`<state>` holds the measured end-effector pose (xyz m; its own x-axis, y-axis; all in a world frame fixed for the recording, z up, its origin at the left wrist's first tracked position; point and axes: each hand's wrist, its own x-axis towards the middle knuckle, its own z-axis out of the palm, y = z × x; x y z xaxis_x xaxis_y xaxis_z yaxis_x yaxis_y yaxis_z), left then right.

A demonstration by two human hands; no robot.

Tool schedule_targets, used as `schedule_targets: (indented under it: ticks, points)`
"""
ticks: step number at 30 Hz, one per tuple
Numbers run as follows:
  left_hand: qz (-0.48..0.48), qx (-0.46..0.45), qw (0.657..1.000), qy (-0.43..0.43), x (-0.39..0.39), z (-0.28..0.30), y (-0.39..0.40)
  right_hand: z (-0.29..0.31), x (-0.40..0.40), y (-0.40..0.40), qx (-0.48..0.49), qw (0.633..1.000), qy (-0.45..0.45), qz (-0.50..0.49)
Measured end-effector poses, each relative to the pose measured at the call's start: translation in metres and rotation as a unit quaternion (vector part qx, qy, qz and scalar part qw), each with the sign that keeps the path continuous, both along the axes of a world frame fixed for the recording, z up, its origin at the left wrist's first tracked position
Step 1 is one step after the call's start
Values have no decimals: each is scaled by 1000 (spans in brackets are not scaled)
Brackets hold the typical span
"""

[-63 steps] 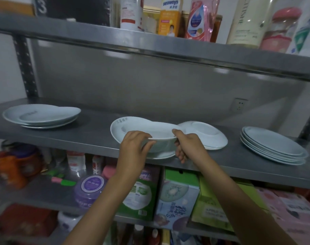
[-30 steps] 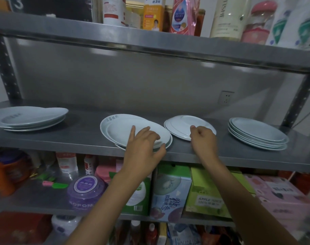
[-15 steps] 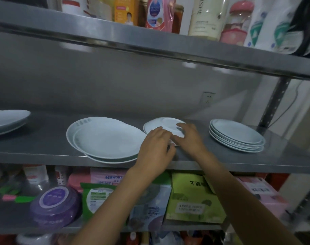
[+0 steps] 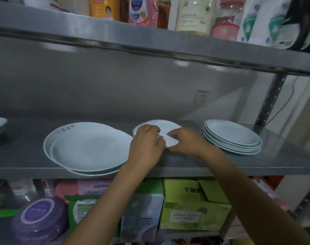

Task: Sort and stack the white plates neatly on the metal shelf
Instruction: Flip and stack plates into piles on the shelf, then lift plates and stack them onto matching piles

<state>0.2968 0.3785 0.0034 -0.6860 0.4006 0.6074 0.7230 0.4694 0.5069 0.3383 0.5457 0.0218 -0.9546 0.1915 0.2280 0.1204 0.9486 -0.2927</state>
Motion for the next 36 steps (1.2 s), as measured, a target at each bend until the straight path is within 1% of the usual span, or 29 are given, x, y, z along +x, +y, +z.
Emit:
schedule_targets:
  ticks: [2, 6, 10, 14, 18, 20, 22, 24, 27, 29, 31, 33, 35, 36]
  points:
    - [3, 10, 1000, -14, -4, 1, 0, 0, -1, 2, 45, 999, -12, -4]
    - [5, 34, 999, -27, -9, 6, 0, 2, 1, 2, 85, 996, -25, -15]
    - [7, 61, 997, -36, -11, 9, -3, 1, 6, -2, 159, 987, 20, -15]
    - [5, 76, 997, -28, -13, 10, -6, 0, 3, 2, 235, 967, 79, -57]
    - [-2, 85, 996, -37, -10, 12, -8, -2, 1, 4, 287, 949, 105, -85]
    - [-9, 86, 995, -44, -8, 13, -9, -2, 1, 4, 288, 942, 127, -121]
    - [-16, 85, 995, -47, -5, 13, -10, 1, 3, 9, 251, 939, 170, -161]
    - [-21, 85, 995, -44, -4, 13, -11, 8, 6, 12, 217, 933, 225, -177]
    - [-31, 87, 995, -33, -5, 13, -13, 18, 10, 9, 176, 921, 305, -164]
    - [-40, 81, 996, -24, -5, 13, -14, 23, 12, -2, 123, 921, 340, -144]
    - [-54, 74, 996, -11, -4, 12, -16, 27, 12, -15, 40, 920, 367, -135]
    - [-64, 73, 995, -1, -4, 10, -18, 31, 11, -28, -50, 917, 367, -147]
    - [-67, 76, 995, 5, -3, 9, -23, 35, 8, -40, -164, 903, 363, -160]
    - [-66, 76, 995, 8, -4, 8, -26, 37, 6, -46, -230, 889, 363, -158]
